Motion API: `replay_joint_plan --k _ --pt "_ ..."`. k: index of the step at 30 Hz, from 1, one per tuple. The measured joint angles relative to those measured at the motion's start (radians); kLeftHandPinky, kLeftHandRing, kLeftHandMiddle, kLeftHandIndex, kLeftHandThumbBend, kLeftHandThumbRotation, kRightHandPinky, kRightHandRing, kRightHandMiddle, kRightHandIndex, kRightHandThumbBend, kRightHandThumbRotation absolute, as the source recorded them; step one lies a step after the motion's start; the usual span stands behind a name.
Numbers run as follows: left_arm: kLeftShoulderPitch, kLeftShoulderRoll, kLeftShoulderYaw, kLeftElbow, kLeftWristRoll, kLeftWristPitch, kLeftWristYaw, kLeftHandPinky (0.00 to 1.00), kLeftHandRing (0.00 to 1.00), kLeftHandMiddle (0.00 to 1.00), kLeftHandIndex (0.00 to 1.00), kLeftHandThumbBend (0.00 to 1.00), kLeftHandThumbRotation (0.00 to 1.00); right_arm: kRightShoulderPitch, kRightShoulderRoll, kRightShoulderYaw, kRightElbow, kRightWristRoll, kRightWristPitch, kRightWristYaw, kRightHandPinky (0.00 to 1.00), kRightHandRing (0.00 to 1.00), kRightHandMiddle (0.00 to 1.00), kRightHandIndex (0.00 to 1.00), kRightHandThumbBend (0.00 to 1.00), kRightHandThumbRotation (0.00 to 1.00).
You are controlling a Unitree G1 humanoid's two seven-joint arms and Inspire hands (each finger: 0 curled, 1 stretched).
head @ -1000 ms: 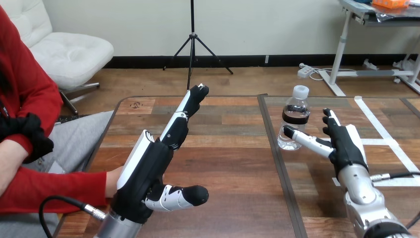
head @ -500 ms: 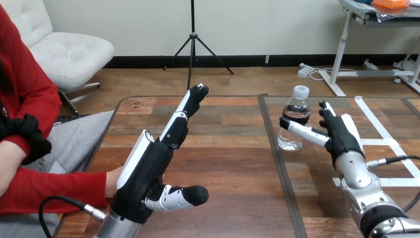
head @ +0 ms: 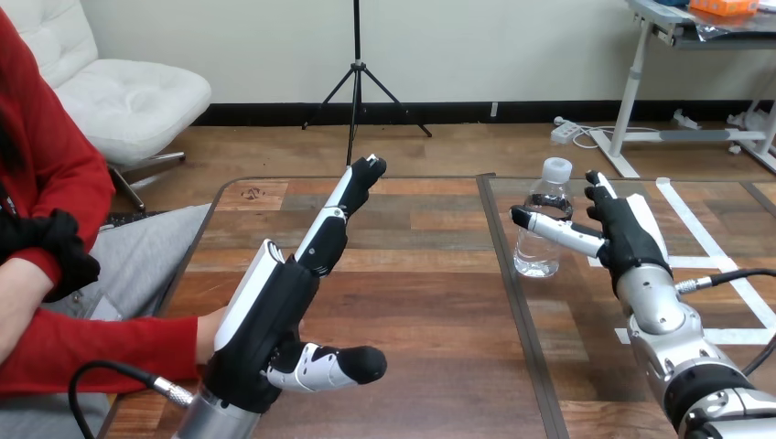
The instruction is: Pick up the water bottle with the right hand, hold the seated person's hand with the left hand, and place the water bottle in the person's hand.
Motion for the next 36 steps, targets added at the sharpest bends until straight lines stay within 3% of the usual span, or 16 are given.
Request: replay_joint_plan --k 36 --pt "0.002 0.001 0.005 0.000 0.018 -0.024 0.009 1.00 1.00 1.00 1.00 1.00 0.79 -0.005 -0.004 0.013 0.022 -0.024 0.037 0.006 0.85 0.97 0.99 1.00 1.00 0.48"
